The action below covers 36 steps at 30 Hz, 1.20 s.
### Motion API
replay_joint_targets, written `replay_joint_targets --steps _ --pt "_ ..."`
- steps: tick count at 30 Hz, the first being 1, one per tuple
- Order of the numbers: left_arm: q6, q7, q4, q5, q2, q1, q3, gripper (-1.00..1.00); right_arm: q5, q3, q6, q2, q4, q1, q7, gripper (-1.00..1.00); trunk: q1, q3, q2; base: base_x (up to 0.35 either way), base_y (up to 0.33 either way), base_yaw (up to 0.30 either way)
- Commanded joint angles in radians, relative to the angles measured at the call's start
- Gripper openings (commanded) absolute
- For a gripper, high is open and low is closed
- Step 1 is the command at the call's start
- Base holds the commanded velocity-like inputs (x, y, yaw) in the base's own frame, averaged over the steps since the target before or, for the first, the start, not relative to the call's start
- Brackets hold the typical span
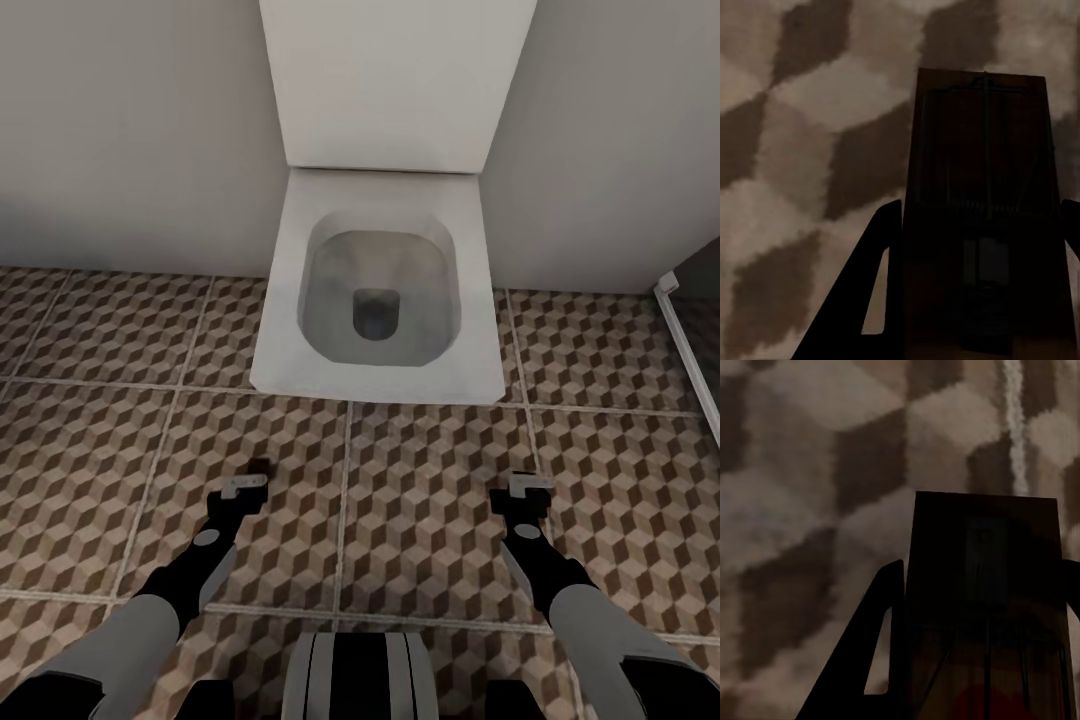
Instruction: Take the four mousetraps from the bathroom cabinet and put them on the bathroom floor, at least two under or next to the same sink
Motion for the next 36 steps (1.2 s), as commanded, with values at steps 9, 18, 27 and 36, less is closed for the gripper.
replay_joint_targets --steps 9,18,27,36 --pt "-0.006 0.008 -0.026 0.008 0.003 0.0 -0.006 -1.0 0.01 -0.004 -0.005 0.003 0.002 -0.001 0.001 -1.0 0.0 0.0 0.0 0.0 0.0 0.0" --pt "0.003 -0.026 -0.124 0.008 0.028 0.0 -0.008 -1.0 0.009 -0.006 -0.005 0.003 0.006 -0.001 0.003 -1.0 0.0 0.0 0.0 0.0 0.0 0.0" --pt "-0.001 -0.121 -0.144 0.01 0.057 0.0 0.0 -1.0 0.01 -0.008 -0.008 0.005 -0.005 -0.001 0.023 -1.0 0.0 0.0 0.0 0.0 0.0 0.0" --pt "0.005 -0.077 -0.138 0.019 0.059 0.0 0.003 -1.0 0.007 -0.007 0.01 0.003 -0.007 -0.001 0.027 -1.0 0.0 0.0 0.0 0.0 0.0 0.0"
